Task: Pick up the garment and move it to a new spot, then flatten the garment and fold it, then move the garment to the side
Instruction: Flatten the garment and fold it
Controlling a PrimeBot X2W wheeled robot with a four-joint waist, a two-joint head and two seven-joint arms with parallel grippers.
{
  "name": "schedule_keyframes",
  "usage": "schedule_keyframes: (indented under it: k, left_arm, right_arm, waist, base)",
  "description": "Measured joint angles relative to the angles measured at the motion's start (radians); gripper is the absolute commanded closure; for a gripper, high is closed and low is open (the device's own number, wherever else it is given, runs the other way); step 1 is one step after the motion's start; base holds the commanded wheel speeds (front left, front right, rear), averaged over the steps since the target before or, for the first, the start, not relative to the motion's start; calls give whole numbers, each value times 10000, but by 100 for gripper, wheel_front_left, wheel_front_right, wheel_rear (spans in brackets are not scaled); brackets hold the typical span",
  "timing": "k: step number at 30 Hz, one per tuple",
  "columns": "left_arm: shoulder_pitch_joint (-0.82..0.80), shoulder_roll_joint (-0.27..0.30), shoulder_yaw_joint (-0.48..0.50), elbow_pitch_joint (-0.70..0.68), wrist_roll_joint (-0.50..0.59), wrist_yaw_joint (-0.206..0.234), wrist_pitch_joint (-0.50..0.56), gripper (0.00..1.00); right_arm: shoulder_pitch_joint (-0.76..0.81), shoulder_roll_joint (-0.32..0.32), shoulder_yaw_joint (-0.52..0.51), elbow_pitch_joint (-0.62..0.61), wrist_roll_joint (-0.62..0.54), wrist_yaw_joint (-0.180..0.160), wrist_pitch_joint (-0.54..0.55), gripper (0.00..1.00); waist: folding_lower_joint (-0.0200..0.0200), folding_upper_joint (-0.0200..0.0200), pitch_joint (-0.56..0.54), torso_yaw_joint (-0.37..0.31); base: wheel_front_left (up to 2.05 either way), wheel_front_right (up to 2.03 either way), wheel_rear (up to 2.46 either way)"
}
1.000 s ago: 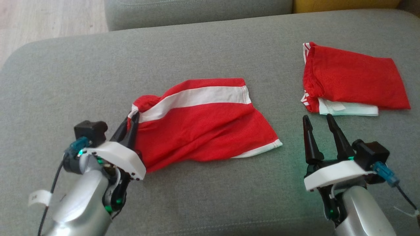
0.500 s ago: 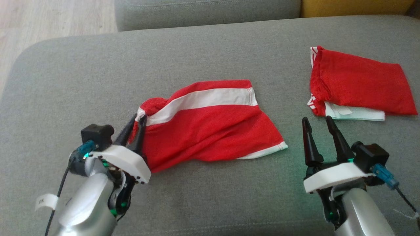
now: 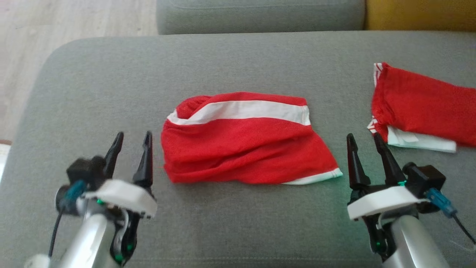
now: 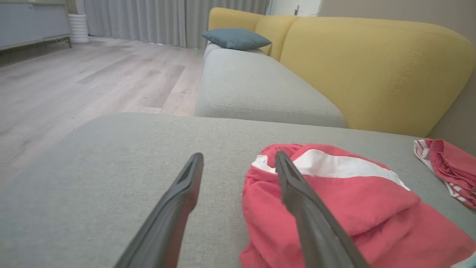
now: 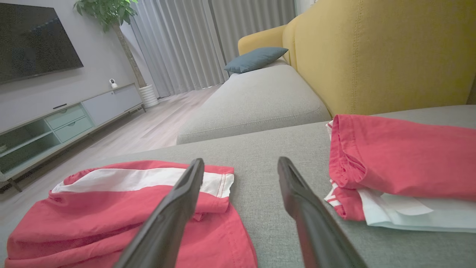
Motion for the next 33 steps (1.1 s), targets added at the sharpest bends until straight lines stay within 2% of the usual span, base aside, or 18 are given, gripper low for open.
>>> schedule_keyframes:
  k: [6, 15, 23, 28, 33]
  left_arm:
    - [1336, -337, 825, -1120, 830, 71, -2, 0]
    - [1668, -911, 1325, -1287, 1538, -514, -2, 0]
    - [1292, -1271, 1413, -1034, 1893, -953, -2, 0]
    - [1053, -1499, 1415, -991, 2021, -1218, -4, 0]
    - [973, -1661, 1438, -811, 2105, -1373, -4, 0]
  right_arm:
    - [477, 12, -173, -31, 75, 0, 0, 0]
    - [422, 23, -205, 174, -63, 0, 73, 0]
    - [-1037, 21, -476, 683, -274, 0, 1137, 0]
    - [-2089, 17, -1051, 1705, -132, 0, 2104, 0]
    - [-2800, 8, -1538, 2755, -589, 0, 2675, 0]
  waist:
    - [0, 0, -172, 390]
    - [0, 0, 27, 784]
    - [0, 0, 575, 1134]
    - [0, 0, 960, 1515]
    - [0, -1, 1255, 1869]
  base:
    - [0, 0, 0]
    - [0, 0, 0]
    - [0, 0, 0]
    - [0, 0, 0]
    - [0, 0, 0]
